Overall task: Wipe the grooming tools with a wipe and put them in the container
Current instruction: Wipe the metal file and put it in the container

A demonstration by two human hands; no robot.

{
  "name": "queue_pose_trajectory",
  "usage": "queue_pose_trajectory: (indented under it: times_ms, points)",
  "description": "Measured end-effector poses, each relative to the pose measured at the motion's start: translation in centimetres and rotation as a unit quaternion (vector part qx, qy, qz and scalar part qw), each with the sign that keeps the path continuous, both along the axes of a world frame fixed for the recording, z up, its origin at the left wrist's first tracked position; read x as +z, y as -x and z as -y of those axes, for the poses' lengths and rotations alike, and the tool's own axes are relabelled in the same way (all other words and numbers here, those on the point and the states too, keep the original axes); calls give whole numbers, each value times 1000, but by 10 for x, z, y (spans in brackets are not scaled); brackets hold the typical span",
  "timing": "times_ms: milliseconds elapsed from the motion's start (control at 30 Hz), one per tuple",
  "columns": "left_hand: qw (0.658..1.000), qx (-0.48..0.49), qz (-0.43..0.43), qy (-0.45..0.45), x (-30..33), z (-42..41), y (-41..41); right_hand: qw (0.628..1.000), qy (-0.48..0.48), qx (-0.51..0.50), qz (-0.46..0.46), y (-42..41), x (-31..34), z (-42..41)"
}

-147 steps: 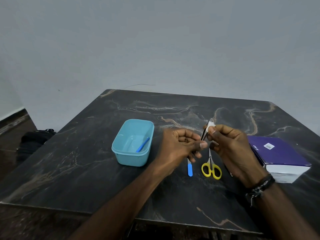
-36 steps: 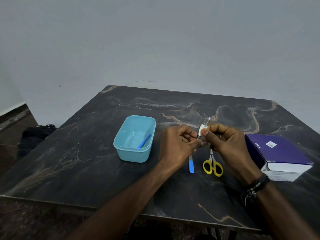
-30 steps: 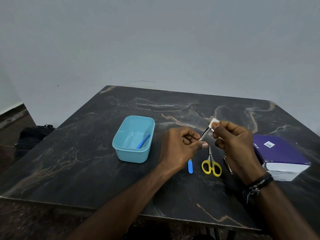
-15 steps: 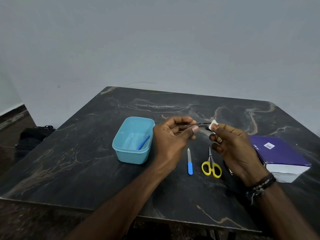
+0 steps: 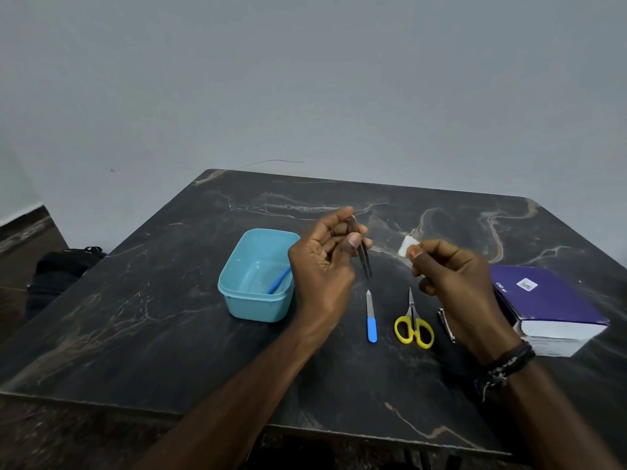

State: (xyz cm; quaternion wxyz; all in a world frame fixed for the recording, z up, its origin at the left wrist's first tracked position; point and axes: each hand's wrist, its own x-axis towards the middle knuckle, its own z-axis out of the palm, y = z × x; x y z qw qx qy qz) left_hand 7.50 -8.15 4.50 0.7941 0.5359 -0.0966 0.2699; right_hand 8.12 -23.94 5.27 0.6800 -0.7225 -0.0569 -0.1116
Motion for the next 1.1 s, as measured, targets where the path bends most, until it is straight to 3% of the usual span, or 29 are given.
queue_pose_trajectory:
  times_ms: [100, 433, 967, 1100]
  points:
    - [999, -25, -27, 8, 1, 0, 0, 998, 57, 34, 15, 5, 1, -4]
    - [996, -53, -75, -3, 0, 1, 0, 987, 115, 102, 35, 11, 4, -11]
    - [989, -84, -107, -53, -1, 2, 5, 975, 138, 160, 71, 15, 5, -14]
    - [987, -97, -122, -39, -4, 4, 3, 990, 64, 121, 38, 12, 1, -12]
